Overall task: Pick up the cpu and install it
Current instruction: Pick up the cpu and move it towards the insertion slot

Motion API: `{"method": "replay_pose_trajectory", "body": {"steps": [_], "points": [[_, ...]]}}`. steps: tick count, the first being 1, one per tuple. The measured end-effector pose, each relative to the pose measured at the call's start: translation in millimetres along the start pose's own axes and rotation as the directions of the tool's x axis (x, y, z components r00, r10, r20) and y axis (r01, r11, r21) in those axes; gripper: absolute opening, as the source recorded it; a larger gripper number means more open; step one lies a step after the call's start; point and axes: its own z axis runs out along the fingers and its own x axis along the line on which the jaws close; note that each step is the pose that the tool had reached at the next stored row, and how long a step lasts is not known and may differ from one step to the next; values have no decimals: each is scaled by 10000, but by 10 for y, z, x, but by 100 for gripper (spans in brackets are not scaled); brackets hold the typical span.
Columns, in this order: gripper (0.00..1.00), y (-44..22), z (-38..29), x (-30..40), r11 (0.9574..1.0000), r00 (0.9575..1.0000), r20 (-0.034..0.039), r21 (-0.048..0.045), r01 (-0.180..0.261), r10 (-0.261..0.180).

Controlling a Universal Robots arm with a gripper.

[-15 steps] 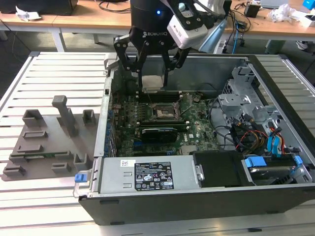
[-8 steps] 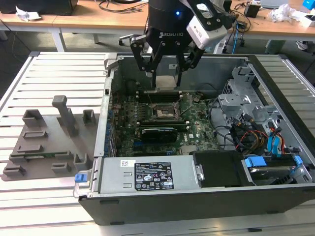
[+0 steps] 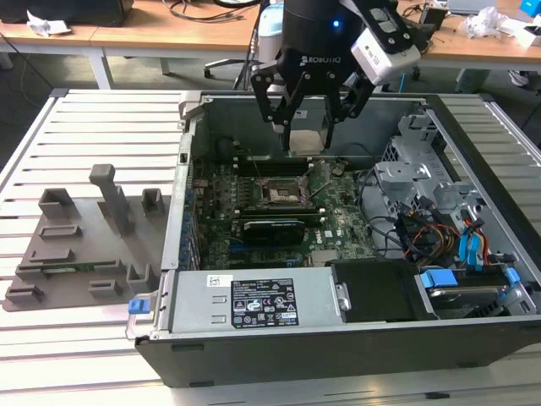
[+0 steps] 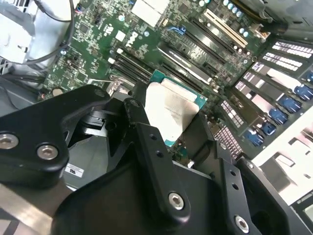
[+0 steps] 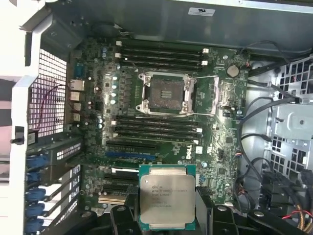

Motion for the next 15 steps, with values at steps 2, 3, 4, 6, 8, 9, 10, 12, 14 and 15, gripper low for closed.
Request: {"method": "replay_pose_trajectory", "body": {"steps": [2,3,4,6,8,9,10,12,14,15], "points": [[55,-7,1,-92,10000,10000,-1,6,2,-2],[55,-9,2,-117,10000,10000,-1,7,0,0],[55,-11,2,-151,10000,10000,-2,11,1,-1],[55,-18,5,-243,10000,10000,-4,20,0,0],[55,-22,12,-306,10000,10000,-4,21,2,-2],[55,-23,22,-324,10000,10000,-4,21,3,-3],[55,-22,36,-327,10000,10000,-3,20,1,-1],[55,-20,64,-328,10000,10000,-1,-14,0,0],[55,-17,92,-329,10000,10000,1,-42,1,0],[55,-13,106,-330,10000,10000,1,-47,1,-1]]}}
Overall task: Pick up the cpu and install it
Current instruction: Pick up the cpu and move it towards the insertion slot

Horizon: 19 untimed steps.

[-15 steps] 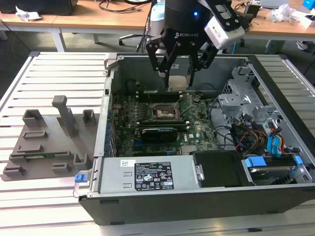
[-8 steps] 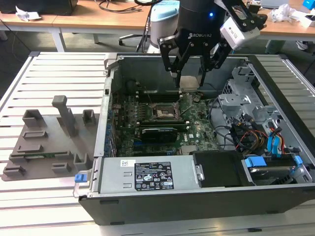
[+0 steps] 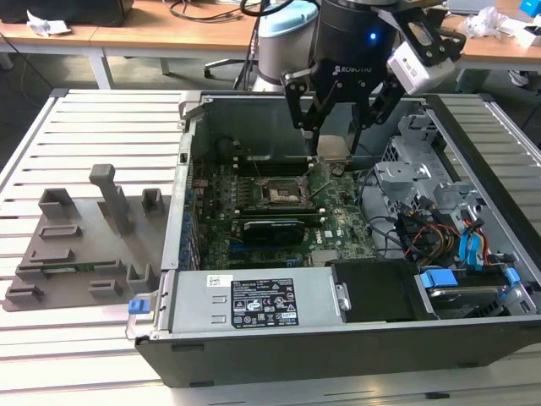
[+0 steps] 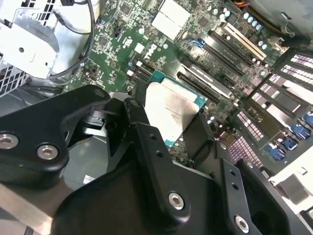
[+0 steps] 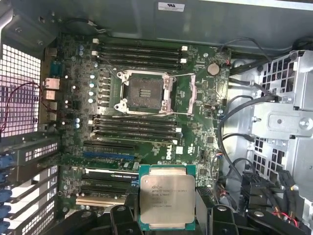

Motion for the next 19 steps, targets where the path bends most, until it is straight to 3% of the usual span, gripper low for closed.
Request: {"method": "replay_pose_trajectory", "body": {"steps": [9,16,19], "points": [[55,161,131,-10,10000,10000,3,-31,-1,1],[55,214,245,-15,10000,10000,2,-31,0,0],[55,246,358,-16,10000,10000,3,-32,-1,1]]}}
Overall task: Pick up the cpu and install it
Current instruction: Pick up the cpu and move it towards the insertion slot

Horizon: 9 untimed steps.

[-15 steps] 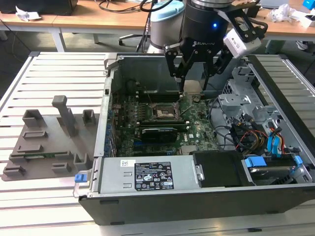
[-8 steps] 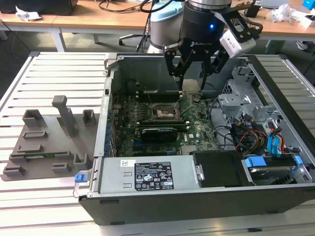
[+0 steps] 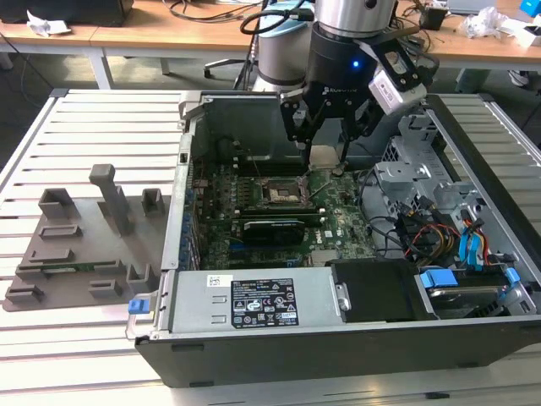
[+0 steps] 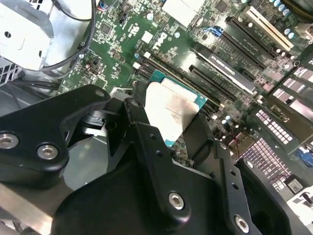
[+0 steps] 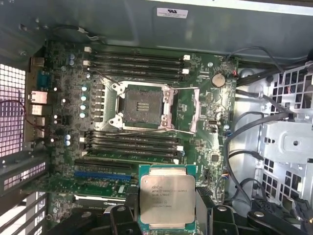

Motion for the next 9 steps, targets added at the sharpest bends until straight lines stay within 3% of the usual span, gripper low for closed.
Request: {"method": "replay_pose_trajectory", "body": {"steps": [3,9], "points": [[55,31,115,-2,10000,10000,0,0,0,0],[55,69,248,-4,10000,10000,-1,0,1,-1]]}}
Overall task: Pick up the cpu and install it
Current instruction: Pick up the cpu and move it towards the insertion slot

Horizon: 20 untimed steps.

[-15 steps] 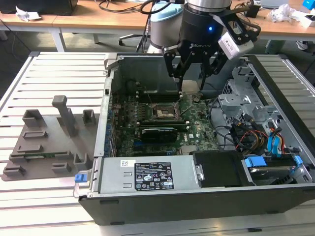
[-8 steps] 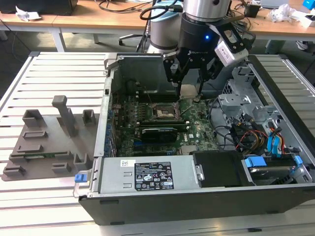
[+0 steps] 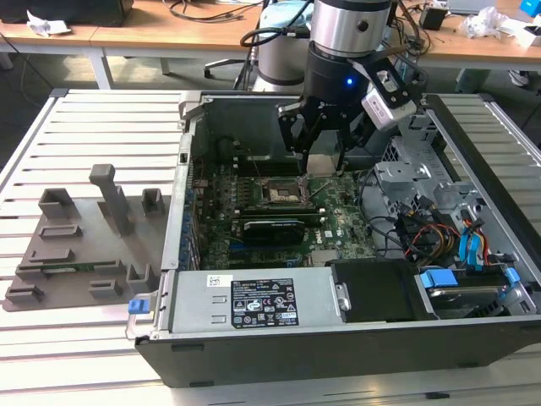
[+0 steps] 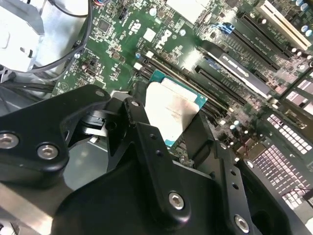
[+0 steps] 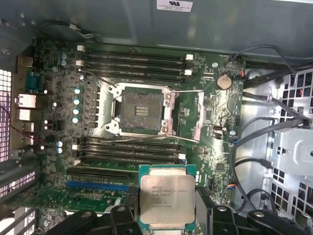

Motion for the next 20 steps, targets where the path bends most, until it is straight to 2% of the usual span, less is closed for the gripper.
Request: {"method": "replay_pose_trajectory", "body": {"steps": [5,10,13,18,20], "points": [[55,30,129,-1,10000,10000,0,0,-1,1],[55,107,219,-6,10000,10000,0,0,-1,1],[55,207,283,-13,10000,10000,0,0,1,-1],[55,377,341,-2,10000,10000,-1,2,-1,1],[55,402,351,3,10000,10000,0,0,0,0]]}}
